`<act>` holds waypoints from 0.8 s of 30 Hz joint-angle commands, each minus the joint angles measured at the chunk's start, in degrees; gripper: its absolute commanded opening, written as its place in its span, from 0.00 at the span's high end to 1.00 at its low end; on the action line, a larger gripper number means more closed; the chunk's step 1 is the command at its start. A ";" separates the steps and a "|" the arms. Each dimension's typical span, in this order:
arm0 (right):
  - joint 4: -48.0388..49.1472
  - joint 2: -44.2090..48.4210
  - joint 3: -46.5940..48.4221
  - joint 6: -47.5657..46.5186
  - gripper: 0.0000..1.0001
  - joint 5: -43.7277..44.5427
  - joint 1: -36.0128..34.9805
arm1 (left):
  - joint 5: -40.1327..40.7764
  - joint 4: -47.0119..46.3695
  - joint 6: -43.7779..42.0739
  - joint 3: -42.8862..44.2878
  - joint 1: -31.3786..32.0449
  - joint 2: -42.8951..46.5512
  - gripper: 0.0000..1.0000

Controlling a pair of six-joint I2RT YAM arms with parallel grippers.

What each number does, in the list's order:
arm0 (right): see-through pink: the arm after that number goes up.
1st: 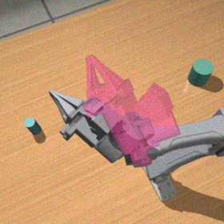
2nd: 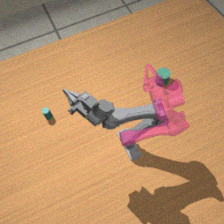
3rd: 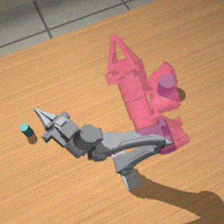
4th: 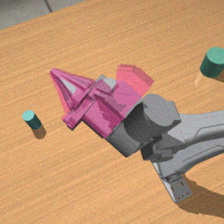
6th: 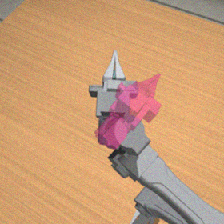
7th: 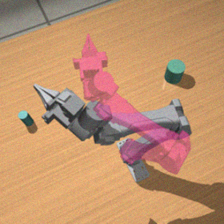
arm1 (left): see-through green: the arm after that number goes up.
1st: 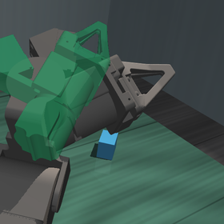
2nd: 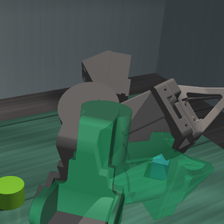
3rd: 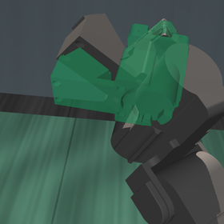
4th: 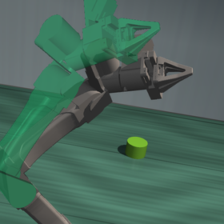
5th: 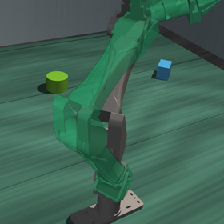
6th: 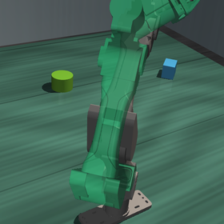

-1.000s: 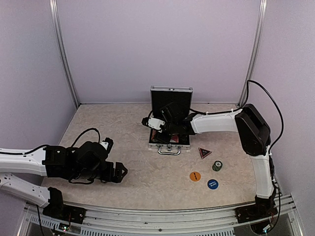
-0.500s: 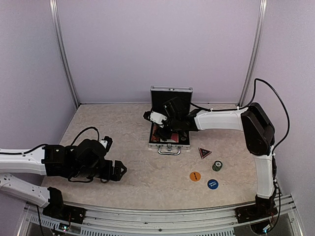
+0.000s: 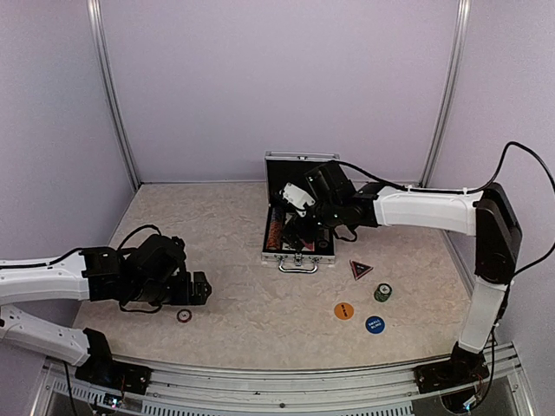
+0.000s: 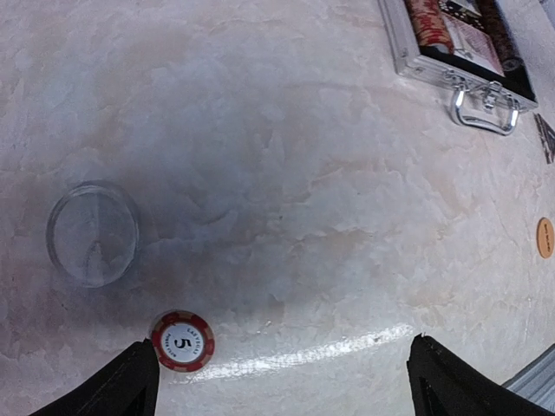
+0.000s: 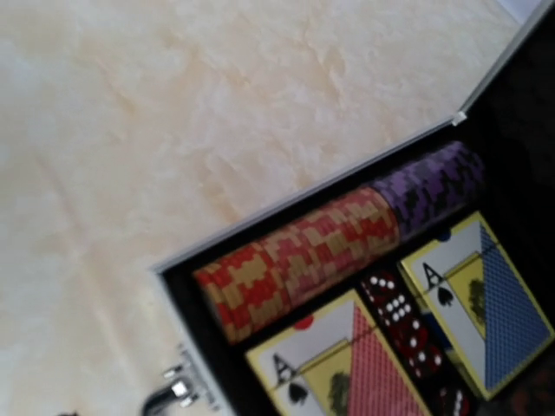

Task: Pack up texas hold em set

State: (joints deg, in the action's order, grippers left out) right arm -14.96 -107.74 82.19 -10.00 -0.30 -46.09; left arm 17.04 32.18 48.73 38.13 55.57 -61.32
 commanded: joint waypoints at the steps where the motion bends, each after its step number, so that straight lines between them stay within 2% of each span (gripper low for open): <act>1: -7.83 5.75 -0.09 8.59 0.00 1.80 -0.83 | -3.22 2.58 -0.53 0.64 -4.48 -2.11 0.01; 8: -11.95 8.29 -0.06 18.41 0.00 -0.34 -0.89 | -9.15 3.85 0.34 1.22 -10.31 -6.74 0.01; 12: -11.87 7.77 0.36 21.88 0.00 -3.06 -0.89 | -9.31 7.50 0.90 3.84 -10.88 -9.75 0.01; 18: -5.54 4.90 2.23 18.02 0.00 0.44 -0.85 | -7.07 5.08 0.25 3.29 -10.75 -13.17 0.01; 22: 2.90 6.73 -3.46 21.11 0.00 2.58 -0.85 | -6.66 3.38 3.39 -0.11 -9.85 -11.22 0.01; 24: 6.41 7.52 -6.15 23.32 0.01 0.76 -0.84 | -6.66 2.42 4.88 -2.20 -9.54 -9.33 0.02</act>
State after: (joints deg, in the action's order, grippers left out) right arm -16.99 -101.73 80.47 9.56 0.43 -46.65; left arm 9.45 36.34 50.41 39.35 45.30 -73.43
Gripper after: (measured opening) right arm 0.996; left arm 0.986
